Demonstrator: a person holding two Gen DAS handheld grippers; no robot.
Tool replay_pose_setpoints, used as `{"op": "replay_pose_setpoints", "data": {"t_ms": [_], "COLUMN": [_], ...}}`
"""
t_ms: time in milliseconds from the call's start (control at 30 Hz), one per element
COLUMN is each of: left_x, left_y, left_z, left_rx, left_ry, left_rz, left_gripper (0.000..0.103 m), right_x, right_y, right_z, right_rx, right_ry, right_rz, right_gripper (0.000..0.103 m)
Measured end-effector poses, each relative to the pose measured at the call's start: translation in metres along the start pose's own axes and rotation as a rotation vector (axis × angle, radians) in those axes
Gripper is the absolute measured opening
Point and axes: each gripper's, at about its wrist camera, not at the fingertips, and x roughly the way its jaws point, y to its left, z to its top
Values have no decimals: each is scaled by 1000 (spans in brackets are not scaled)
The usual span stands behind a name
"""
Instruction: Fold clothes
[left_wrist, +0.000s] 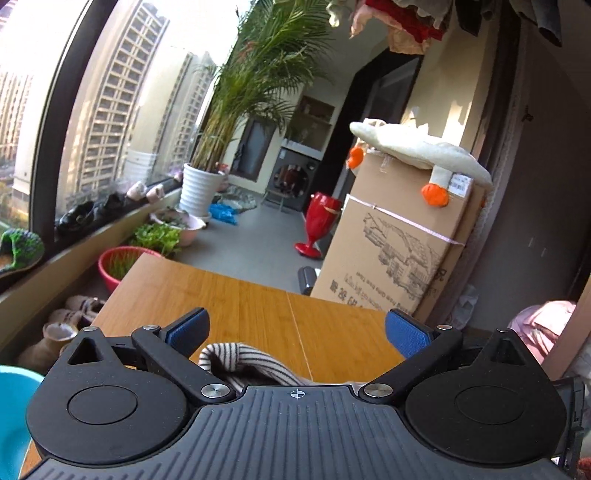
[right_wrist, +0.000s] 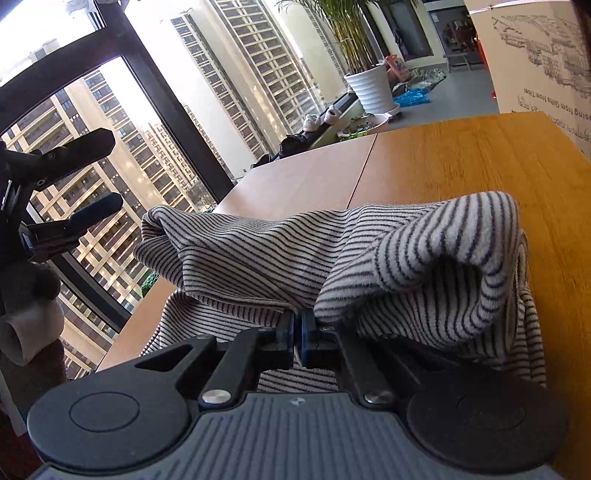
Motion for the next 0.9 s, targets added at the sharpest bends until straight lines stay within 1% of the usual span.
{"op": "replay_pose_setpoints", "data": {"t_ms": [33, 100, 133, 167, 200, 233, 267, 333, 367, 400, 433, 467, 500, 533, 567, 600, 633, 667, 700, 767, 833, 867, 900], "left_x": [4, 20, 31, 43, 55, 63, 67, 64, 63, 63, 63, 62, 62, 64, 65, 66, 67, 67, 68, 72, 78, 84, 89], "left_y": [-6, -17, -18, -14, -8, 0, 11, 19, 19, 18, 15, 10, 4, -2, -8, -13, -16, -18, -20, -24, -27, -26, -24], "left_z": [-3, -15, -23, -32, -42, -50, -59, -61, -63, -65, -66, -68, -70, -71, -73, -74, -75, -76, -77, -78, -77, -75, -73], "left_rx": [19, 92, 121, 120, 108, 86, 50, 13, 19, 33, 53, 89, 128, 162, 194, 221, 236, 247, 258, 276, 290, 293, 293], "left_ry": [-2, 27, 66, 119, 175, 214, 229, 227, 228, 230, 232, 234, 238, 243, 249, 254, 257, 261, 264, 266, 266, 266, 263], "left_rz": [-33, -54, -40, -10, 23, 42, 30, 1, 1, 5, 11, 17, 21, 28, 36, 48, 53, 54, 56, 88, 133, 172, 198], "left_gripper": [99, 85, 75, 71, 69, 65, 65, 65, 66, 67, 70, 78, 82, 90, 95, 96, 98, 102, 103, 103, 103, 103, 103], "right_x": [-1, -2, -2, -3, -6, -10, -16, -26, -34, -44, -54, -64, -70, -73, -71, -63, -51, -40, -33, -24, -13, -5, 0], "right_y": [-1, -3, -4, -4, -4, -4, -4, -3, 1, 7, 14, 20, 24, 25, 24, 17, 7, -5, -11, -10, 0, 3, 3], "right_z": [-1, -2, -2, -2, -4, -5, -8, -8, -6, -5, -1, 1, 4, 7, 9, 11, 9, 7, 5, 1, 2, 3, 3], "right_rx": [5, 17, 16, 14, 10, 9, 12, 11, -7, -46, -95, -134, -147, -148, -144, -129, -98, -59, -45, -79, -130, -154, -181], "right_ry": [-3, -7, -7, -8, -10, -11, -12, -18, -37, -72, -114, -157, -189, -203, -203, -179, -146, -114, -113, -152, -161, -171, -181], "right_rz": [4, 10, 9, 4, -3, -10, -15, -38, -56, -70, -76, -79, -82, -95, -132, -201, -254, -273, -263, -262, -265, -257, -244], "right_gripper": [1, 1, 1, 1, 1, 1, 1, 3, 5, 10, 11, 11, 15, 27, 34, 37, 37, 37, 37, 38, 67, 71, 77]}}
